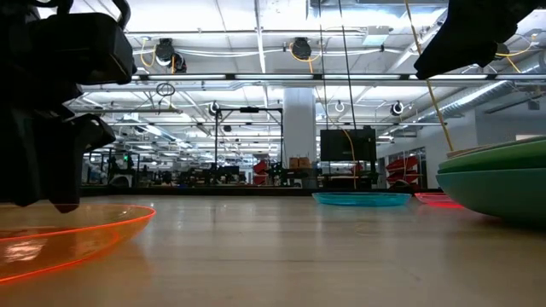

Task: Stack plastic plates
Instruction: Stack the orange transparent plate on top of the green transparent plate

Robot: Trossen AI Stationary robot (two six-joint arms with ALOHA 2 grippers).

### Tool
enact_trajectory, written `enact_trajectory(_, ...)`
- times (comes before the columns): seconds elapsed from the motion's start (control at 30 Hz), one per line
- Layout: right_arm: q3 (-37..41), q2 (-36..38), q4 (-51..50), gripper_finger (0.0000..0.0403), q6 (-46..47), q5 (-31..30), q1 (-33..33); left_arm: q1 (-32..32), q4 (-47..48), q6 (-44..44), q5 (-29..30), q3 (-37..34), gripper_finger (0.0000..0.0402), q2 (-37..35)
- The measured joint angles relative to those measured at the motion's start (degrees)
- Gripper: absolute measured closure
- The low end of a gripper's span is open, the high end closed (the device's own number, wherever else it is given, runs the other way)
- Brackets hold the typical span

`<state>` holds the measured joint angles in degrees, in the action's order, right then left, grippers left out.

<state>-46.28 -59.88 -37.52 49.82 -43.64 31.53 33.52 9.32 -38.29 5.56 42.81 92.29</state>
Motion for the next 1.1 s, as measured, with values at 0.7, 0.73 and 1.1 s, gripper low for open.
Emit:
enact_trajectory(0.7, 0.0, 0.0, 0.0, 0.0254, -0.2, -0.1, 0.0, 0.0, -4.9, -1.4, -0.2, -2.4, 0.0218, 0.4)
enact_trajectory(0.73, 0.0, 0.0, 0.0, 0.0254, -0.2, -0.1, 0.0, -0.1, -4.9, -1.3, -0.2, -2.4, 0.0224, 0.4)
enact_trajectory(1.1, 0.0, 0.0, 0.0, 0.0254, -0.2, -0.1, 0.0, -0.7, -4.6, -0.5, -0.2, -2.4, 0.0312, 0.4)
